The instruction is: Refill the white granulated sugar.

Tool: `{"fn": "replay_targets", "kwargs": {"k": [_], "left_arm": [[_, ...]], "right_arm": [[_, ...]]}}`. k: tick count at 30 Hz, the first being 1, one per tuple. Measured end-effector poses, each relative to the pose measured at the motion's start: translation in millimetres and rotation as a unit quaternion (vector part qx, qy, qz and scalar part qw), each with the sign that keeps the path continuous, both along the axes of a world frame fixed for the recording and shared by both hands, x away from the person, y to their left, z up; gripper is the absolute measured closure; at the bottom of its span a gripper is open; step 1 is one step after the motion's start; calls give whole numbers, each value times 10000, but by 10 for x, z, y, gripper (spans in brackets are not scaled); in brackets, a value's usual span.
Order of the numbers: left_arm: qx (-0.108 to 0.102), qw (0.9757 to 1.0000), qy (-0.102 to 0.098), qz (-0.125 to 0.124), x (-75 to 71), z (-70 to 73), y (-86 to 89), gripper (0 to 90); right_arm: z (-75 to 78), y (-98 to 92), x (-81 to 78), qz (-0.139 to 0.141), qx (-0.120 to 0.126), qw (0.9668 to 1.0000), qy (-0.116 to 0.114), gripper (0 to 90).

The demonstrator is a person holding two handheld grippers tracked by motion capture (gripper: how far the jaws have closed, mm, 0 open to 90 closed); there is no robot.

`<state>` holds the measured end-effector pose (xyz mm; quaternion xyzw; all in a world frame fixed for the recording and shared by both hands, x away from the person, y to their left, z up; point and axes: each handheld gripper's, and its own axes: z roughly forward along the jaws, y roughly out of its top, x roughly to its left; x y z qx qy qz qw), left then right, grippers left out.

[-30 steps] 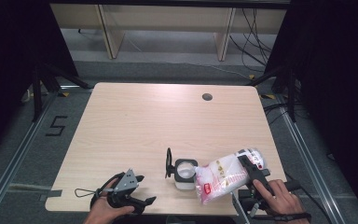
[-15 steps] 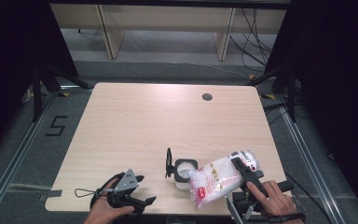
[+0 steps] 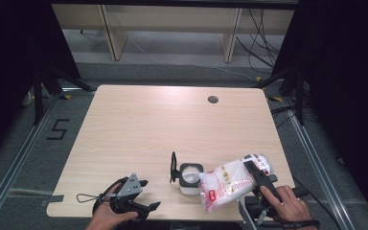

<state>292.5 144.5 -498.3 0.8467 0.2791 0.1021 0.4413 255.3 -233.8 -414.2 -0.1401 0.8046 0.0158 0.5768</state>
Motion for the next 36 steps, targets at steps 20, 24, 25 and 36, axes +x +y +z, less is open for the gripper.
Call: {"fn": "replay_targets", "kwargs": {"k": [20, 24, 25, 36], "left_arm": [[-19, 10000, -25, 30, -5, 1, -6, 161], [-58, 10000, -13, 42, -8, -1, -9, 161], [-64, 10000, -10, 41, -7, -1, -10, 161], [2, 10000, 7, 10, -6, 5, 3, 161]], "right_arm": [[-12, -7, -3, 69, 107, 9999, -45, 436], [-57, -22, -27, -189, 360, 9992, 67, 436], [-20, 0, -8, 49, 120, 9999, -18, 437], [-37, 0, -19, 5, 229, 9997, 11, 438]]}}
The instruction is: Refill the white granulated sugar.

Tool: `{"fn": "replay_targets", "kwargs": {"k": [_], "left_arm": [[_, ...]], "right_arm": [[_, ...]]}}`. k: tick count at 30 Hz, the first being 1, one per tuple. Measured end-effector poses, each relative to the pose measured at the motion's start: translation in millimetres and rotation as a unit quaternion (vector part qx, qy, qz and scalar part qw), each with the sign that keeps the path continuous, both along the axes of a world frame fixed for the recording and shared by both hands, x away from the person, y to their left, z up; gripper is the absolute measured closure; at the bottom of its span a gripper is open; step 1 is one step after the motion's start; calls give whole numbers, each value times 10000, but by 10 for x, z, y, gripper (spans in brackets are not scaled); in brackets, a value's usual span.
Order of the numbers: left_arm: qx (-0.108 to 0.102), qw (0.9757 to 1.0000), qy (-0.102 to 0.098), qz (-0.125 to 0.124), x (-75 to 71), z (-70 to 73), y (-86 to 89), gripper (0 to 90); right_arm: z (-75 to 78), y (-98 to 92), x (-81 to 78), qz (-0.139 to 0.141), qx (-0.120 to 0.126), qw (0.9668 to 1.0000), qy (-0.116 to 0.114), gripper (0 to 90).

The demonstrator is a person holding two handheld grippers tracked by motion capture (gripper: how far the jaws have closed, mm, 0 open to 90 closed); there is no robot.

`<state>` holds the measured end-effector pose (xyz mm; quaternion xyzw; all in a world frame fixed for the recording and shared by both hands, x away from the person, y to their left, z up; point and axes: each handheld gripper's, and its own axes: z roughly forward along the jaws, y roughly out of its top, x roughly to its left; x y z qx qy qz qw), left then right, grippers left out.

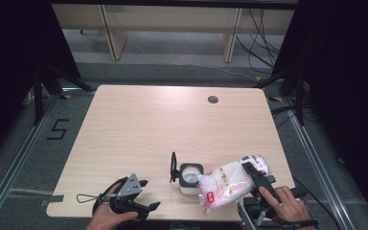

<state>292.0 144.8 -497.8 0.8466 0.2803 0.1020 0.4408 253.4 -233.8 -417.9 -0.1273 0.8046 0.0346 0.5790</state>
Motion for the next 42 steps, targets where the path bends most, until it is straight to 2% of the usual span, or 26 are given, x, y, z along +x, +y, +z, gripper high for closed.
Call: {"fn": "replay_targets", "kwargs": {"k": [1, 4, 6, 7, 9, 10, 12, 16, 17, 18, 19, 23, 24, 25, 26, 27, 28, 29, 31, 33, 34, 36, 37, 38, 40, 42], "left_arm": [[9, 10000, -29, -13, 6, -2, 1, 161], [-79, 10000, -3, 49, -3, -8, -13, 161], [-70, 10000, -10, 41, -2, -7, -12, 161], [17, 10000, -28, -3, 3, -1, 0, 161], [-68, 10000, -9, 45, -5, -5, -11, 161], [-67, 10000, -11, 42, -5, -3, -10, 161], [-8, 10000, 0, 6, 0, 0, -1, 161], [-47, 10000, 6, 26, -4, -2, -6, 161], [-10, 10000, -24, -16, 6, -3, -1, 161], [-9, 10000, 3, 4, 2, -3, -3, 161], [-97, 9999, 16, 51, -4, -9, -16, 161], [-78, 10000, -10, 29, 0, -6, -11, 161], [-9, 10000, 1, 3, 1, -3, -3, 161], [-94, 9999, 12, 53, -5, -9, -15, 161], [-71, 10000, -11, 38, -5, -5, -11, 161], [-31, 10000, -26, 26, -1, -1, -6, 161], [-89, 9999, 8, 49, -6, -4, -12, 161], [-4, 10000, -4, 7, -1, 2, 0, 161], [-82, 10000, 4, 46, -7, -4, -11, 161], [-28, 10000, -30, 28, -1, -1, -6, 161], [-67, 10000, -13, 39, -3, -2, -11, 161], [-63, 10000, -16, 37, -4, -4, -11, 161], [-68, 10000, -14, 39, -4, -4, -12, 161], [-71, 10000, -15, 38, -1, -6, -13, 161], [-73, 9999, 12, 72, -6, -6, -15, 161], [-69, 10000, -18, 39, -4, -6, -14, 161]], "right_arm": [[24, -1, 8, 44, -104, 9999, 2, 438], [23, -5, 15, 80, -82, 9999, -3, 438], [10, -2, 3, 18, -33, 10000, 49, 438], [19, 12, 13, 118, -100, 9999, -23, 438], [6, 28, 4, 109, -109, 9999, 21, 438], [-5, 23, -4, 65, -9, 10000, 70, 438], [19, 18, 6, 125, -40, 9999, 51, 438], [32, -21, 4, 8, -98, 10000, 0, 439], [17, -36, 3, -74, 58, 9999, 52, 439], [44, -30, 18, 41, -86, 10000, -23, 439], [43, -28, 12, 13, -107, 9999, -29, 439], [22, -18, 7, 6, -34, 10000, 45, 439], [30, -4, 8, 55, -90, 9999, -2, 439], [23, 5, 1, 67, -100, 9999, 4, 439], [19, 11, 1, 125, -96, 9999, 24, 439], [-18, 1, -28, -55, 186, 9998, 94, 439], [33, 27, -5, 195, -75, 9998, -26, 439], [28, 31, -7, 163, -80, 9998, -6, 439], [32, 26, -10, 163, -90, 9998, -25, 439], [27, 4, 0, 145, 1, 9999, 28, 439], [10, -16, 2, 54, 152, 9998, 70, 439], [19, -26, 9, 37, 43, 10000, 48, 440], [0, -37, 3, -16, 129, 9999, 64, 440], [6, -38, 4, -14, 95, 9999, 44, 439], [37, -24, 20, 102, -113, 9999, -18, 440], [17, -20, 7, 68, -41, 10000, 30, 440]]}}
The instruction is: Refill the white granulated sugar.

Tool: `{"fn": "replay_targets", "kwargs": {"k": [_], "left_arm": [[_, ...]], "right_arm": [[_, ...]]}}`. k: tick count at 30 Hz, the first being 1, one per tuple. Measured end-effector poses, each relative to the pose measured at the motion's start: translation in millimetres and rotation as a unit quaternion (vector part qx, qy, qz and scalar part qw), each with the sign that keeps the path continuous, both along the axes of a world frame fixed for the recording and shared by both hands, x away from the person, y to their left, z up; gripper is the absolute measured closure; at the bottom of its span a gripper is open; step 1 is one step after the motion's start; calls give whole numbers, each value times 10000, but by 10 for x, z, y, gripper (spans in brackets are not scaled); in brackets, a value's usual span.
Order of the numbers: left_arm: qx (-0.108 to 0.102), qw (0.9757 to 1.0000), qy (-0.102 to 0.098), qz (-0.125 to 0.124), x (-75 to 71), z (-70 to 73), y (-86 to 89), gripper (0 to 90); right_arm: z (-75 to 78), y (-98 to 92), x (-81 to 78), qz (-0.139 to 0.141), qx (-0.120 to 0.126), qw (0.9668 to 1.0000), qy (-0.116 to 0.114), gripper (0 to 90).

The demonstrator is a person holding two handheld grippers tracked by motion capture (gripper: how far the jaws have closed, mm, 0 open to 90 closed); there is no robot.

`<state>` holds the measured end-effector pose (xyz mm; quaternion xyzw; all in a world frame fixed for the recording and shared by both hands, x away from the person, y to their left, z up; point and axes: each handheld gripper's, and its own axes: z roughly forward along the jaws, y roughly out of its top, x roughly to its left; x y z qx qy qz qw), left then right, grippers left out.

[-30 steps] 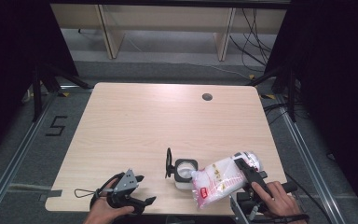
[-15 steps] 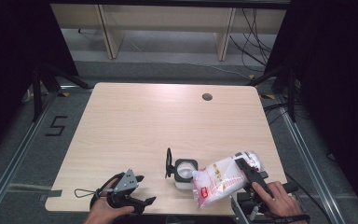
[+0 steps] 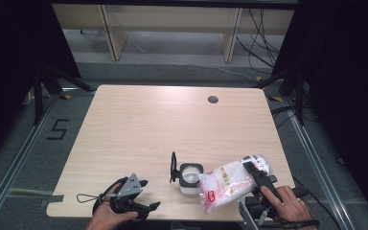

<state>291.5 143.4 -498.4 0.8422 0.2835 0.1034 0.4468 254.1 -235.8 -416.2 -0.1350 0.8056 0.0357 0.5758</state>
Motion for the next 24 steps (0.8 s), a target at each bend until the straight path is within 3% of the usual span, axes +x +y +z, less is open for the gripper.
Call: {"fn": "replay_targets", "kwargs": {"k": [3, 5, 6, 9, 10, 11, 12, 13, 15, 24], "left_arm": [[-4, 10000, 11, 7, 2, 0, 1, 161], [-7, 10000, 23, 10, -3, 2, 2, 161], [30, 10000, 5, -4, 2, 5, 7, 161], [-12, 10000, 26, 14, -2, 1, 2, 161], [47, 10000, -12, -5, 2, 4, 7, 161], [40, 10000, -9, -9, 2, 5, 6, 161], [20, 10000, 9, -9, 4, 1, 2, 161], [-19, 10000, 28, 13, -1, -1, -3, 161], [5, 10000, 9, 10, 0, 0, -1, 161], [-18, 10000, 25, 11, -1, -1, -2, 161]], "right_arm": [[6, 16, -1, 34, 5, 10000, -11, 440], [-36, 6, -27, -152, 246, 9995, 84, 440], [6, 19, -7, 61, -8, 10000, -17, 440], [-10, 8, -3, -29, 121, 9999, 36, 440], [14, 18, 7, 93, -74, 9999, -26, 440], [-30, -4, -24, -141, 243, 9996, 60, 440], [11, 10, 1, 93, -2, 10000, -34, 440], [-5, 3, -10, -34, 128, 9999, 21, 440], [8, 14, -4, 28, 21, 10000, -17, 440], [22, 22, -10, 42, -33, 10000, -59, 440]]}}
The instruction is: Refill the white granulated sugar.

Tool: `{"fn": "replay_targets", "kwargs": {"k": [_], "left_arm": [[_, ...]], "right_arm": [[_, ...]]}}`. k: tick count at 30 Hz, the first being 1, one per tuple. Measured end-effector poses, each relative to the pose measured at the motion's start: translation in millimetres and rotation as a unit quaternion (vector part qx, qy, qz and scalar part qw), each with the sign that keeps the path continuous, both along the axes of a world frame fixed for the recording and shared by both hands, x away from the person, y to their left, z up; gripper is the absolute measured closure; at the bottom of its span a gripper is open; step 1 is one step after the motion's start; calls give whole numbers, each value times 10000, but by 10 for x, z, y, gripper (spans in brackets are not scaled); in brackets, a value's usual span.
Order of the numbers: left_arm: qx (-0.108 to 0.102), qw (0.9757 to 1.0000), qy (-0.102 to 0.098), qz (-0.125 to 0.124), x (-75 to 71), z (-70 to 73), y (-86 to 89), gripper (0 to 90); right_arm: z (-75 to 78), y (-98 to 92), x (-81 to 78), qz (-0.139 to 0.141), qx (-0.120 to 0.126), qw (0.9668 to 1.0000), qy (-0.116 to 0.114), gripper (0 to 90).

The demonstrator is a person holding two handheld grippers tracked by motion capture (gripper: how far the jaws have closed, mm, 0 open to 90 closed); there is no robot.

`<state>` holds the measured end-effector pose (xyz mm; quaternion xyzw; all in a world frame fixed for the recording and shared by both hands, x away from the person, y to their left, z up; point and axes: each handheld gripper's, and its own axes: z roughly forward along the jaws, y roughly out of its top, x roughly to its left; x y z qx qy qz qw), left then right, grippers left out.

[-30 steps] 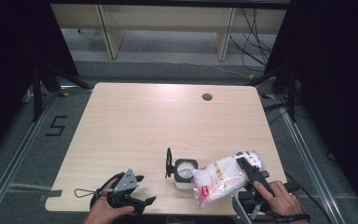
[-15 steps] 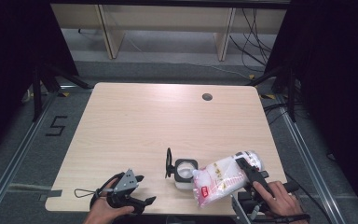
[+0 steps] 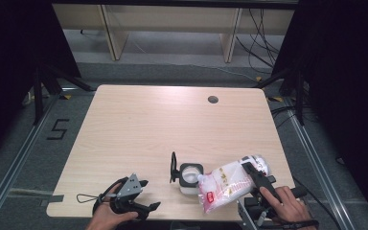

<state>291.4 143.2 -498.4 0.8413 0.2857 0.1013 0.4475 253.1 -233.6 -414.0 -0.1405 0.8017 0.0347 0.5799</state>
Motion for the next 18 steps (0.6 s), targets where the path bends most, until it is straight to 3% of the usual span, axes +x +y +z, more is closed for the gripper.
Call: {"fn": "replay_targets", "kwargs": {"k": [3, 4, 6, 9, 11, 15, 18], "left_arm": [[18, 10000, -16, -8, 1, 3, 4, 161], [16, 10000, -14, -8, 3, 3, 3, 161], [8, 10000, 3, 8, 1, 0, 0, 161], [4, 10000, -11, -14, 4, -1, 0, 161], [14, 10000, -18, -6, 4, 0, 1, 161], [15, 10000, -11, -9, 3, 3, 2, 161], [14, 10000, -4, 12, -3, 1, -1, 161]], "right_arm": [[6, -8, 2, -2, -55, 10000, 2, 440], [-15, -23, 0, -82, 111, 9999, 80, 440], [15, -22, 3, -45, 5, 10000, -32, 441], [-12, -19, -5, -91, 92, 9999, 74, 441], [6, 3, 0, 18, -19, 10000, 2, 441], [-3, 7, 5, 45, -15, 10000, 22, 441], [-26, -8, -2, -108, 71, 9999, 64, 441]]}}
